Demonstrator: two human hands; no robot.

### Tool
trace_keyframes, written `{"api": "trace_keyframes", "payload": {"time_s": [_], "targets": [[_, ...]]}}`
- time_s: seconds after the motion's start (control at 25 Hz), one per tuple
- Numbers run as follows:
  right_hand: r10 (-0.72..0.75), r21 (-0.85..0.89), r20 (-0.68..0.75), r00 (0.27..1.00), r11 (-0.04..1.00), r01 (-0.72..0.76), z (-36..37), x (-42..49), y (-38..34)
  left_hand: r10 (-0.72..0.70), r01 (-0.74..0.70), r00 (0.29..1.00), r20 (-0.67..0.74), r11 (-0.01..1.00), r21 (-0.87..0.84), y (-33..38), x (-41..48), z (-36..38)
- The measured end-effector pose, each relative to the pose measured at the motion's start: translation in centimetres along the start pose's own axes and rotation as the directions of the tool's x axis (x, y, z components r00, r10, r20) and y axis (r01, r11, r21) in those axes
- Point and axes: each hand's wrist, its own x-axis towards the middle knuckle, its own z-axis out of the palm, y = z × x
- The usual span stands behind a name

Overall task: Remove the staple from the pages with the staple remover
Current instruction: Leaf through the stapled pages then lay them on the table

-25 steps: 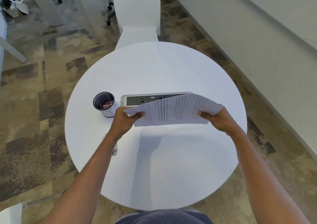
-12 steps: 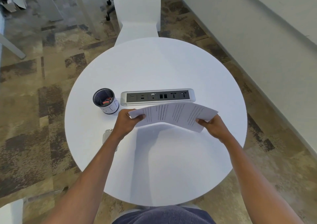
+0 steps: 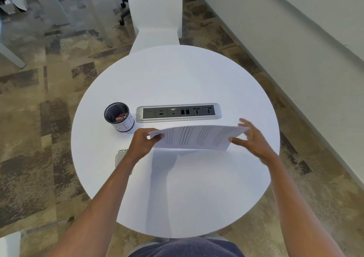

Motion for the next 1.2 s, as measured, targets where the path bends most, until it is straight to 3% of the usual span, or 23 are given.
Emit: {"api": "trace_keyframes", "payload": {"time_s": [0.12,0.24,0.36,0.56,0.68,0.76,0.84,0.96,1.0,1.08,1.2], "targets": [[-0.133,-0.274,-0.069,0.989,0.955,0.109,-2.0,-0.6,-3.6,0.059,-0.059,0.998,0.013,0.998,0.030,2.6,0.7,0.2],[-0.247,-0.481,0.102,0.964,0.836,0.265,-1.2,-0.9,-6.9,0.171,-0.177,0.982,0.084,0.982,0.065,5.8,1.8,0.1],[-0.198,-0.538,0.230,0.953,0.790,0.294,0.8,-0.5,-8.5,0.236,-0.259,0.961,0.147,0.952,0.165,8.5,2.8,-0.1],[-0.202,-0.477,0.286,0.937,0.818,0.322,3.0,0.2,-9.0,0.326,-0.359,0.925,0.195,0.919,0.165,12.3,2.9,-0.7],[-0.231,-0.374,0.192,0.954,0.881,0.289,3.0,0.3,-8.3,0.357,-0.353,0.934,-0.014,0.929,0.109,11.6,3.4,-3.4],[-0.233,-0.253,0.114,0.966,0.933,0.255,2.6,0.4,-7.5,0.224,-0.236,0.963,-0.147,0.969,-0.071,9.4,3.0,-4.7],[-0.221,-0.103,0.069,0.973,0.968,0.227,2.1,0.5,-7.0,0.095,-0.109,0.993,-0.069,0.964,-0.242,7.6,2.0,-4.2],[-0.215,0.068,0.052,0.975,0.975,0.211,2.6,0.4,-7.0,0.110,-0.048,0.960,0.257,0.971,-0.234,6.4,1.4,-1.7],[-0.217,0.104,0.050,0.975,0.972,0.211,2.9,0.3,-6.9,0.125,-0.061,0.950,0.286,0.973,-0.224,6.4,1.5,-0.8],[-0.214,0.141,0.050,0.975,0.968,0.205,3.4,0.3,-6.7,0.138,-0.091,0.973,0.187,0.966,-0.243,6.2,1.9,0.4],[-0.191,0.036,0.052,0.980,0.981,0.189,3.7,0.5,-6.1,0.107,-0.097,0.994,0.031,0.967,-0.236,5.7,2.5,0.9]]}}
